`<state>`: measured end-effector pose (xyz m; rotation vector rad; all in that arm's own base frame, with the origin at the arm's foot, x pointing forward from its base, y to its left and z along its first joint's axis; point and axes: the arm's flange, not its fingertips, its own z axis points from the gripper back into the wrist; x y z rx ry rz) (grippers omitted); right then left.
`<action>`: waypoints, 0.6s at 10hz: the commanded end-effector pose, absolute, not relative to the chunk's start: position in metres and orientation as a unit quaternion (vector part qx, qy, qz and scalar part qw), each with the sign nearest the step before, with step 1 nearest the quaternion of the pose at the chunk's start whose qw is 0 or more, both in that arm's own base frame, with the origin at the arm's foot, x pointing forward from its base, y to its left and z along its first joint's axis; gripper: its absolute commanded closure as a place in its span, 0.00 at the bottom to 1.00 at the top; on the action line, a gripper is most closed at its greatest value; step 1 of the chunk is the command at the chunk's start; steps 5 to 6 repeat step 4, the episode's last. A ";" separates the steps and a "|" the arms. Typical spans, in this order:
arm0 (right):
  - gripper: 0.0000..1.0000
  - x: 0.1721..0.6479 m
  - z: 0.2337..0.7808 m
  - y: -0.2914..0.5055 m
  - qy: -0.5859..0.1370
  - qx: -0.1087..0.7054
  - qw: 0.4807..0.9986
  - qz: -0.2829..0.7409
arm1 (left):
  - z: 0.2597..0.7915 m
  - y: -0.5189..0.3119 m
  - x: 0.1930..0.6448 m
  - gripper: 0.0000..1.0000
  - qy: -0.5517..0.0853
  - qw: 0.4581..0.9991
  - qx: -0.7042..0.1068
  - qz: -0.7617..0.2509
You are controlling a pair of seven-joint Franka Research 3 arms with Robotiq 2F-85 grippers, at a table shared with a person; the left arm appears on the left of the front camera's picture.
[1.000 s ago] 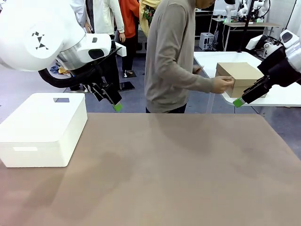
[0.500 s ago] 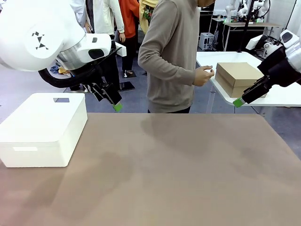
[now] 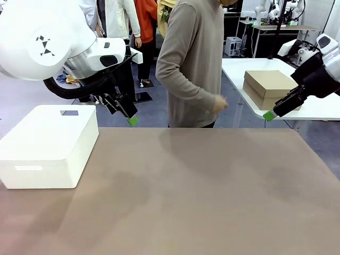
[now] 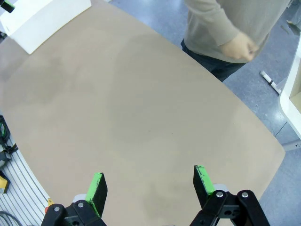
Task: Pack the shoes into the box.
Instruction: Press down on the lid of the Shoes Box.
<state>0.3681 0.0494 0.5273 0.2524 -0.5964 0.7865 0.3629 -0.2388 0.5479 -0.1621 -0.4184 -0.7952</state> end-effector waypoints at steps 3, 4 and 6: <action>0.03 0.371 0.530 0.049 -0.283 0.118 0.875 0.374 | 0.550 -0.239 0.364 0.00 -0.200 0.898 -0.078 -0.384; 0.03 0.371 0.530 0.049 -0.283 0.118 0.875 0.374 | 0.550 -0.239 0.364 0.00 -0.200 0.898 -0.078 -0.384; 0.03 0.371 0.530 0.049 -0.283 0.118 0.875 0.374 | 0.550 -0.239 0.364 0.00 -0.200 0.898 -0.078 -0.384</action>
